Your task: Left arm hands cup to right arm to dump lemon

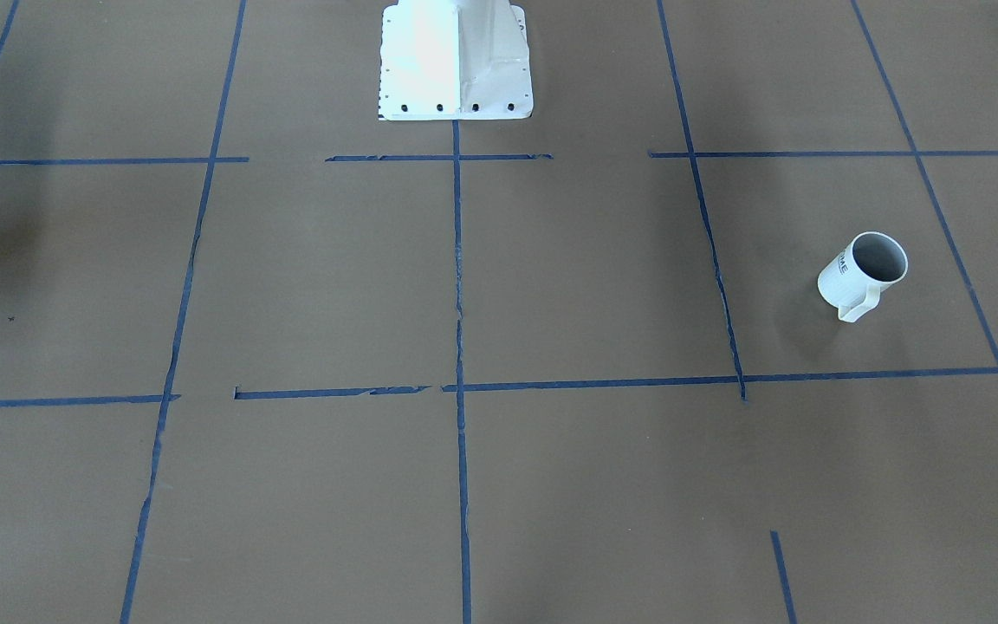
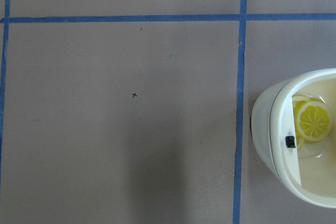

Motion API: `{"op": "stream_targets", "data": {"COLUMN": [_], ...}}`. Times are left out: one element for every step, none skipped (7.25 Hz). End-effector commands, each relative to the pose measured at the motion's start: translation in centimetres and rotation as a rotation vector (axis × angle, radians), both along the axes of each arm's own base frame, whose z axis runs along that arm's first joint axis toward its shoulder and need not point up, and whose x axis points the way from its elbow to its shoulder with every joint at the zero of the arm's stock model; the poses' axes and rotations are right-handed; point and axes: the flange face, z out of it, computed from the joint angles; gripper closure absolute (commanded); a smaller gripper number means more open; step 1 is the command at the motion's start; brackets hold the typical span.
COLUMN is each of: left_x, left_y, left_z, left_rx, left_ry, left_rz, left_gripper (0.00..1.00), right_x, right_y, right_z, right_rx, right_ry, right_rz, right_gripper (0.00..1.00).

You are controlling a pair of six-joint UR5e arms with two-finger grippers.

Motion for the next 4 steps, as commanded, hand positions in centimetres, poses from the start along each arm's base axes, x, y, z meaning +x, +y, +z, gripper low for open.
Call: {"op": "stream_targets", "data": {"left_x": [0.45, 0.03, 0.02, 0.02], "left_y": [-0.17, -0.42, -0.44, -0.57], "left_z": [-0.06, -0.44, -0.46, -0.67], "left_rx": [0.003, 0.022, 0.024, 0.056], "left_ry": [-0.02, -0.08, -0.08, -0.081], "left_rz": [0.016, 0.021, 0.022, 0.021], "left_gripper": [0.0, 0.0, 0.0, 0.0], "right_x": [0.81, 0.92, 0.92, 0.93], "right_y": [-0.11, -0.25, -0.19, -0.19], "right_z": [-0.16, -0.17, -0.18, -0.17], "right_rx": [0.009, 0.015, 0.015, 0.02], "right_ry": [0.029, 0.046, 0.046, 0.048], "right_rz": [0.018, 0.018, 0.018, 0.014], "right_gripper": [0.0, 0.0, 0.0, 0.0]}}
